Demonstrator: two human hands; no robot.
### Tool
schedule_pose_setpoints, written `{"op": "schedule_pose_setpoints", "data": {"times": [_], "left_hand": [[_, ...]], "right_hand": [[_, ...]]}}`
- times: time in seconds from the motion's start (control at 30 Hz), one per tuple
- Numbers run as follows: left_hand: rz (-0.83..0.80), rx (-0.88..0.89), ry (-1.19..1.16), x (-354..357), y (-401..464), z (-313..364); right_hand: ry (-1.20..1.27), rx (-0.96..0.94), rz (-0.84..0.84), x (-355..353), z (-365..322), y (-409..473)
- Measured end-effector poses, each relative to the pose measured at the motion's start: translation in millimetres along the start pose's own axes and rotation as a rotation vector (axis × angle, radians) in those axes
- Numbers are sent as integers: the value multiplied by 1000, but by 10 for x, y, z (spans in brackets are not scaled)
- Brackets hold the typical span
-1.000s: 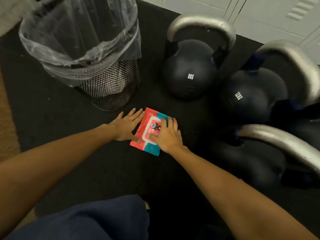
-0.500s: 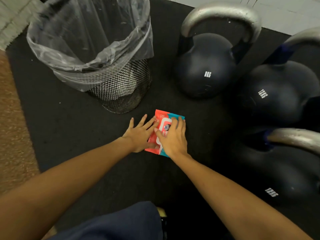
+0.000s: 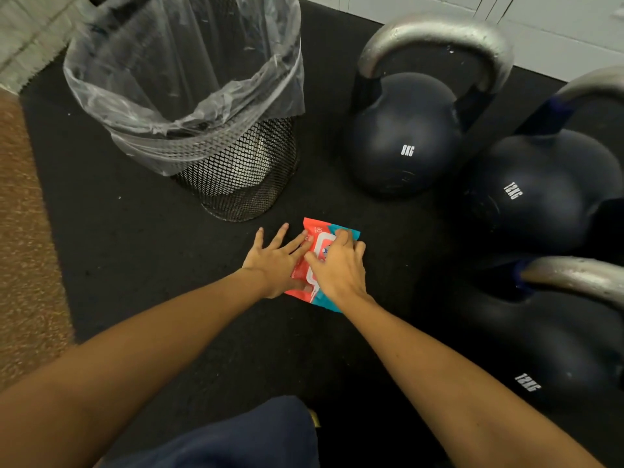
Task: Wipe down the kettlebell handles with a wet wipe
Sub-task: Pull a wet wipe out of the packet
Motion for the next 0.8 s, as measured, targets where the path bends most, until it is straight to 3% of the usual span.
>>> {"op": "schedule_pose_setpoints", "data": {"times": [0.23, 0.4, 0.63, 0.8], "left_hand": [[-3, -16, -2, 17, 18, 10], [-4, 18, -71, 21, -1, -10], [85, 86, -196, -11, -43, -8], [126, 123, -145, -51, -56, 84]], "right_hand": [[263, 54, -101, -115, 166, 38], [356, -57, -96, -225, 312, -3], [10, -133, 51, -309, 571, -40], [-232, -170, 88, -229, 589, -65]]}}
Point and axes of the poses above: each hand's wrist, its own y-axis towards the middle knuckle, its own x-axis out of the palm, z = x × y, the point moved 6 cm from there along y, towards the middle knuckle, and after that the axes turned 10 degrees about -y, right-handed, at the moved point
